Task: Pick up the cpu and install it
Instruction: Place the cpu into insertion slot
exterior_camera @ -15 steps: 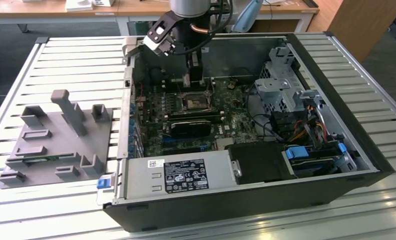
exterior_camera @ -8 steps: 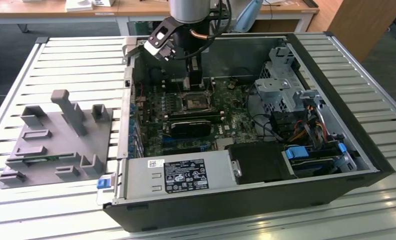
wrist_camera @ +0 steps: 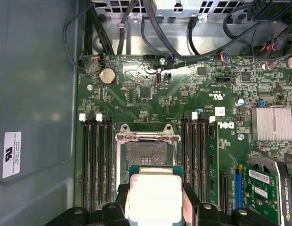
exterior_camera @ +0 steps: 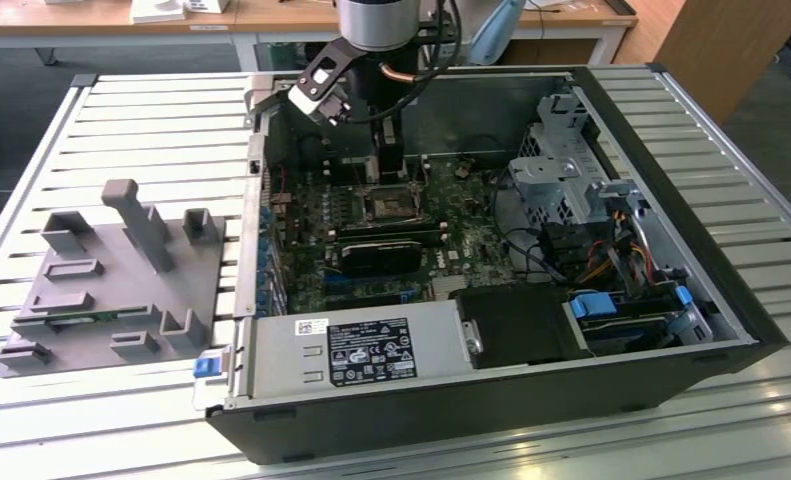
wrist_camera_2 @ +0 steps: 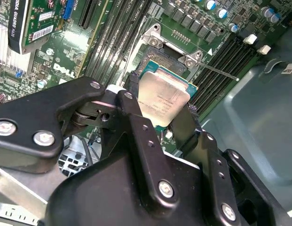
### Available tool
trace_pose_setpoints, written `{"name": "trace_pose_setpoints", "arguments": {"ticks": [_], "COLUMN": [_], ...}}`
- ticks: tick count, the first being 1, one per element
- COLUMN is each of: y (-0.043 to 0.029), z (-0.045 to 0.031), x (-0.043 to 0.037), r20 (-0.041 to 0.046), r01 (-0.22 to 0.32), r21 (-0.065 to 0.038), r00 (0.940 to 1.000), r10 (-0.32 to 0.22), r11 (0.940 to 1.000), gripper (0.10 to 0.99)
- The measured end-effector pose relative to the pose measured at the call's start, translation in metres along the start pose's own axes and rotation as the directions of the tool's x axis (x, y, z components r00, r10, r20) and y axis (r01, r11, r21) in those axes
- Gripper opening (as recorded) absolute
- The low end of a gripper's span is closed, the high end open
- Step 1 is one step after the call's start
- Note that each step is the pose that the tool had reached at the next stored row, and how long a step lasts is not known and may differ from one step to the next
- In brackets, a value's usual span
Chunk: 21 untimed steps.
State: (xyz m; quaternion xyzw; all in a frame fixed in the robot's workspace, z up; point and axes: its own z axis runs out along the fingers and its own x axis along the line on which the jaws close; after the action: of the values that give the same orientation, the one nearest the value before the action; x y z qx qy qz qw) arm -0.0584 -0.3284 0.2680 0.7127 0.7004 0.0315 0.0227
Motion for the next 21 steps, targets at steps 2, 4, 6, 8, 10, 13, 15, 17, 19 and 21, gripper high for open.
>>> {"name": "trace_pose_setpoints", "arguments": {"ticks": [2, 4, 6, 8, 10, 13, 15, 17, 19, 21], "y": [0.0001, 0.0005, 0.0006, 0.0006, 0.0006, 0.0005, 0.0005, 0.0004, 0.0002, 0.0], "z": [0.0007, 0.0016, 0.0022, 0.0026, 0.003, 0.0042, 0.0052, 0.0064, 0.0084, 0.0117], "x": [0.0001, 0.0002, 0.0003, 0.0003, 0.0003, 0.0004, 0.0006, 0.0008, 0.0013, 0.002], "r20": [0.0003, 0.0002, 0.0003, 0.0004, 0.0003, 0.0001, 0.0002, 0.0003, 0.0004, 0.0005], "r01": [0.0, 0.0, 0.0, 0.0, 0.0, 0.0, 0.0, 0.0, 0.0, 0.0], "r21": [0.0, 0.0, 0.0, 0.0, 0.0, 0.0, 0.0, 0.0, 0.0, 0.0], "r00": [1.0, 1.0, 1.0, 1.0, 1.0, 1.0, 1.0, 1.0, 1.0, 1.0], "r10": [0.0, 0.0, 0.0, 0.0, 0.0, 0.0, 0.0, 0.0, 0.0, 0.0], "r11": [1.0, 1.0, 1.0, 1.0, 1.0, 1.0, 1.0, 1.0, 1.0, 1.0], "gripper": [0.529, 0.529, 0.529, 0.529, 0.529, 0.529, 0.529, 0.529, 0.529, 0.529]}}
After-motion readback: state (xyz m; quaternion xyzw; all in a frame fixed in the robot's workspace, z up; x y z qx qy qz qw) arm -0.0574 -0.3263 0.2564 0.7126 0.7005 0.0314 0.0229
